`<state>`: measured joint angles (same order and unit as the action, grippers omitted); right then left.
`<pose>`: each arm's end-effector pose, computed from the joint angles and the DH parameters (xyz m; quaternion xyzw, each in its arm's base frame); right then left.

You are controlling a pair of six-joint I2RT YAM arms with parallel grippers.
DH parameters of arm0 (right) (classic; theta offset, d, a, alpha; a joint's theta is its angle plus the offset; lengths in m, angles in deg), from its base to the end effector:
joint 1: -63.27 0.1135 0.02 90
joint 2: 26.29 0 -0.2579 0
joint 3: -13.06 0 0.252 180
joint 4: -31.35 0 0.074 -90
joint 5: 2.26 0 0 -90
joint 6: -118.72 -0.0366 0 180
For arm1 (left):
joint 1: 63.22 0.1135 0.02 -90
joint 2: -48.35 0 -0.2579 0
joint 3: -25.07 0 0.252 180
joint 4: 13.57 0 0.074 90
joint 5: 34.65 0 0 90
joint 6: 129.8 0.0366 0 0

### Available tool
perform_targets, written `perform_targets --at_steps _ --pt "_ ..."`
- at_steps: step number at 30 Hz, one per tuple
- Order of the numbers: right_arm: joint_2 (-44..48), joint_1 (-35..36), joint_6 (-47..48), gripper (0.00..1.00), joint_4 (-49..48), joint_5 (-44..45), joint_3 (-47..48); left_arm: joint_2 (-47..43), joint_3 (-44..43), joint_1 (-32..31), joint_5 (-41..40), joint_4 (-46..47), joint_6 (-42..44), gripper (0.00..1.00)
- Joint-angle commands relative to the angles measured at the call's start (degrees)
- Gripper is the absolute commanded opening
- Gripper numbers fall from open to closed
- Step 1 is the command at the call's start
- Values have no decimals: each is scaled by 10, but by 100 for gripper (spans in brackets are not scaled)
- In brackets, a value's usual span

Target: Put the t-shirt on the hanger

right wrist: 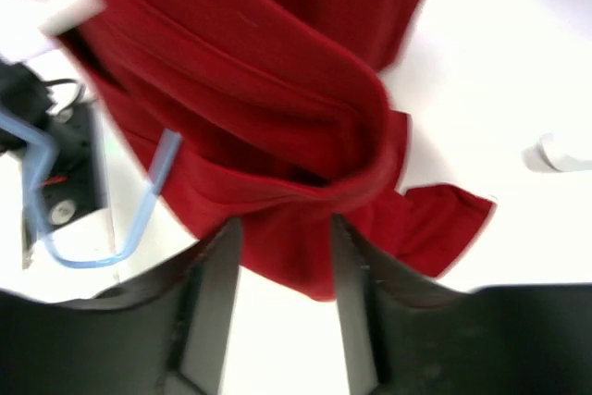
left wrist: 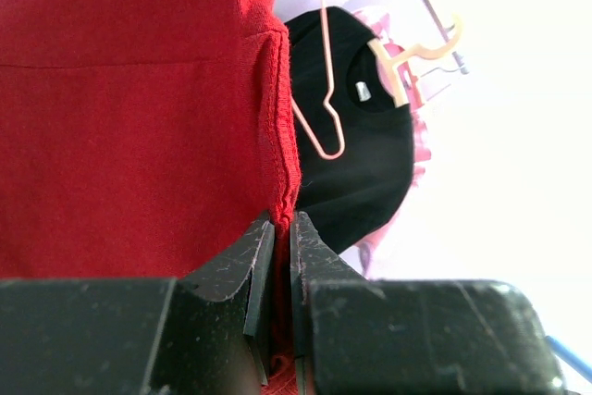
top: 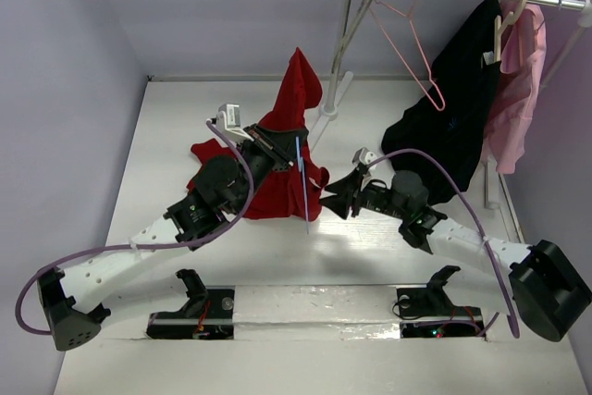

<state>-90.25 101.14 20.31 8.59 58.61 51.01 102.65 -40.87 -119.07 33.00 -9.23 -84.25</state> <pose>0.1778 0.1608 0.2287 -0.3459 0.6365 0.4293 0.5394 0.1350 -0.1743 0.4035 -0.0953 0.6030 -0.5267 0.5915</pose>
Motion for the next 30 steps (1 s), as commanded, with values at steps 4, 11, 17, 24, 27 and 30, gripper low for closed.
perform_targets --at_steps 4,11,17,24,27,30 --pt "-10 -9 36 62 4 -24 36 -40 -59 -1 11 26 11 0" --pt "-20 -9 72 65 43 -101 91 -57 -80 -1 42 -11 -1 0" --pt "-7 -9 77 65 57 -136 118 -89 -92 -1 61 -45 -22 0" --pt "-9 -9 60 61 34 -176 115 -107 -72 -1 56 -41 -35 0" --pt "-12 -9 44 54 16 -185 107 -104 -70 -1 55 -31 -36 0" --pt "-12 6 32 39 2 -186 98 -92 -73 -1 56 -14 -32 0"
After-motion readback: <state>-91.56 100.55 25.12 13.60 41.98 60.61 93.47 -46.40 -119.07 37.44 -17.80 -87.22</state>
